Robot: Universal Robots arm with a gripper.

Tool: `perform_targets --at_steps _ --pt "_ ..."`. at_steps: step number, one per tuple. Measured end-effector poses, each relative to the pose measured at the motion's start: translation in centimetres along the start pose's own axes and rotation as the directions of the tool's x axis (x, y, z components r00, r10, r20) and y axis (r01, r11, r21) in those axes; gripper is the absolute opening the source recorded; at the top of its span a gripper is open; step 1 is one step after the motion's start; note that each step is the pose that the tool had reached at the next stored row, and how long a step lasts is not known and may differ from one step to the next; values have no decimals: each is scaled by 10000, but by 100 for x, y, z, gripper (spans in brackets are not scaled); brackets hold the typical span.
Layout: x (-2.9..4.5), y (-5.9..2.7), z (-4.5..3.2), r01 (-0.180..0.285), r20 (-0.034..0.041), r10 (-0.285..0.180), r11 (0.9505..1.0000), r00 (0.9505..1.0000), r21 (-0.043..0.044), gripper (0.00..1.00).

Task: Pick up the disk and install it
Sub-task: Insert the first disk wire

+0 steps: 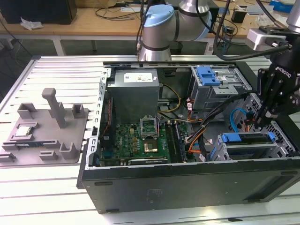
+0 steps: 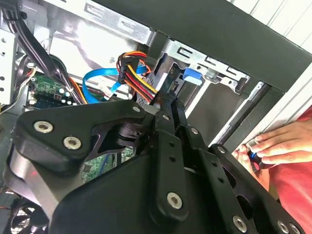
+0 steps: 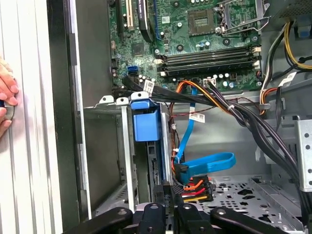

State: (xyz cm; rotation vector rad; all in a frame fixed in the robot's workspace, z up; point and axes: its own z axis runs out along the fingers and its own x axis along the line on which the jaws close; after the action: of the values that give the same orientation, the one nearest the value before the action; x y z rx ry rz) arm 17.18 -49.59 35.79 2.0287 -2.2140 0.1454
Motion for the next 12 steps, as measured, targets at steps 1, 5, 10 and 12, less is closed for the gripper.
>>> perform_targets --at_steps 1,5,10,12 --pt "32 7 6 14 81 -14 10000 10000 13 16" --pt "89 21 15 61 359 -63 10000 9993 60 16" --pt "149 34 25 113 598 -119 9999 9981 109 16" --pt "151 35 26 116 599 -122 9999 9981 110 16"
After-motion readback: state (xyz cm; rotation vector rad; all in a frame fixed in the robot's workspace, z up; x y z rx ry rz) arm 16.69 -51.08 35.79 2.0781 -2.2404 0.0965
